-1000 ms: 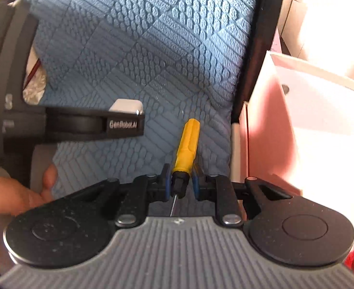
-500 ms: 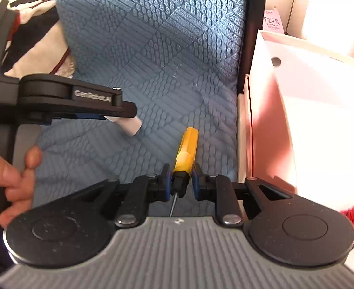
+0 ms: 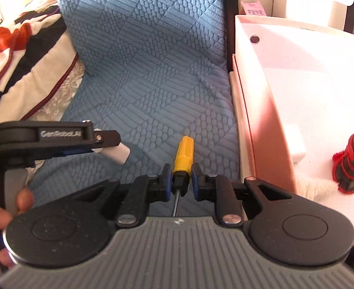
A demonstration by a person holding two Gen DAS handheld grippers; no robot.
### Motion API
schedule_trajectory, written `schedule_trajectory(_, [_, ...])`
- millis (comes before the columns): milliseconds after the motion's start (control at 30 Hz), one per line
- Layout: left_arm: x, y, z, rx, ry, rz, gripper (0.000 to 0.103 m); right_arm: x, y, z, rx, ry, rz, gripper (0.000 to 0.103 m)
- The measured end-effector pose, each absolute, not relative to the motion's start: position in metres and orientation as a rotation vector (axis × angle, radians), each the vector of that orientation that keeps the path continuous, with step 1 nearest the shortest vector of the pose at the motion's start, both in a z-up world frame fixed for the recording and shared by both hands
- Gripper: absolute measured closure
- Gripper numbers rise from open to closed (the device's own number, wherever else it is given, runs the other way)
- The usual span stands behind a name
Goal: Organize rigid objects
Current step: 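Lift the white charger with the left tool while the right tool lifts the screwdriver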
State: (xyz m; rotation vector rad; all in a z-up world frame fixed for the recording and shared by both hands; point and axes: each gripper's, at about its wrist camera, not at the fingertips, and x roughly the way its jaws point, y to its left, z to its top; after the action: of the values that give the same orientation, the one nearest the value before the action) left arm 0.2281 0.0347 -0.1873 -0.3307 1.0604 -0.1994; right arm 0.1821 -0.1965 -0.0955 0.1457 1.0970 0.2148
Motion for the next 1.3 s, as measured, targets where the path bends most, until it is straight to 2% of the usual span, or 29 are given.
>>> schedule_trajectory(400, [0.215,0.04,-0.189,-0.402,1.071,-0.175,0.052,0.176,-0.198,-0.107,0.149,1.144,0.245,0.083])
schedule_trajectory(700, [0.225,0.048,-0.19,-0.401,1.062,-0.17,0.052,0.177,-0.206,-0.11,0.232,1.122,0.21,0.079])
schedule_trajectory(833, [0.226,0.051,-0.19,-0.415,1.065,-0.17,0.052,0.182,-0.201,-0.116,0.238,1.153,0.245,0.072])
schedule_trajectory(1033, [0.229,0.054,-0.193,-0.448,1.074,-0.169,0.052,0.185,-0.187,-0.125,0.148,1.137,0.185,0.072])
schedule_trajectory(1300, [0.234,0.054,-0.194,-0.448,1.075,-0.165,0.052,0.185,-0.192,-0.136,0.212,1.128,0.183,0.072])
